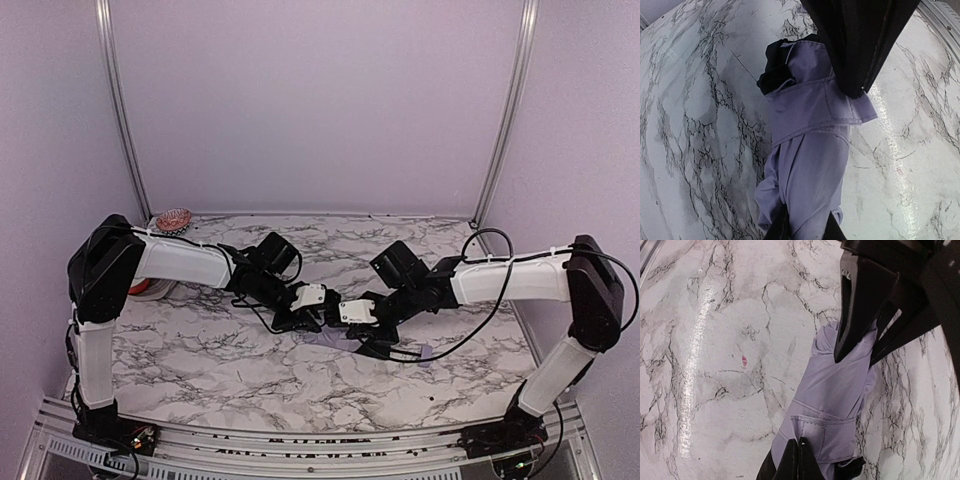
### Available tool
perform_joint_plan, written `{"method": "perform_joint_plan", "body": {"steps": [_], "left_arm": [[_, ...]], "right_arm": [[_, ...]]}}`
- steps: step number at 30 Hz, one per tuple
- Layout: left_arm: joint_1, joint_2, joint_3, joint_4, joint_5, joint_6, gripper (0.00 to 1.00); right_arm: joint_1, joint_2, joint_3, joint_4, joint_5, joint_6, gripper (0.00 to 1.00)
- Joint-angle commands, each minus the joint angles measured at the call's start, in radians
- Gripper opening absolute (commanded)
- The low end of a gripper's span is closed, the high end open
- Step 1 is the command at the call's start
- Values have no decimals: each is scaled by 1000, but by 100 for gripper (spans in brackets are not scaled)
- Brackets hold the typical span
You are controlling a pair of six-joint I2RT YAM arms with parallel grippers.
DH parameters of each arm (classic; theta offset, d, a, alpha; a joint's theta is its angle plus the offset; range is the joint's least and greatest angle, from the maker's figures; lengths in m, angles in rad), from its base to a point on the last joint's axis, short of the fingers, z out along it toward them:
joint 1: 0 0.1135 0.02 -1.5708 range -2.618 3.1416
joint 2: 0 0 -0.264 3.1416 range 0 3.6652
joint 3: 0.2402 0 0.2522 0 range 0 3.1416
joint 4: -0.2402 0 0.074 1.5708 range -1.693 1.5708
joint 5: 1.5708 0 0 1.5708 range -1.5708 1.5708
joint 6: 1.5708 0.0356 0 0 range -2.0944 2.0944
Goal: Put away the umbrella
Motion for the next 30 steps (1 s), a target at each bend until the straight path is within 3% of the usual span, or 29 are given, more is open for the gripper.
{"method": "perform_joint_plan", "body": {"steps": [1, 8, 20, 23, 27, 30], "left_arm": [[10, 64, -57, -173, -76, 0, 6], [10, 64, -54, -173, -78, -2, 6], [10, 62, -59, -173, -88, -7, 7], [10, 62, -59, -173, -89, -7, 7], [10, 62, -56, -173, -92, -8, 7], [10, 58, -58, -173, -95, -8, 8]], "right_arm": [[20, 18, 13, -30, 93, -9, 2], [27, 18, -10, 22, 72, 6, 7], [67, 45, -9, 33, 76, 38, 7], [68, 6, -5, 12, 38, 32, 14], [74, -111, -13, 8, -115, 15, 36], [50, -240, -68, 126, -212, 88, 43]]}}
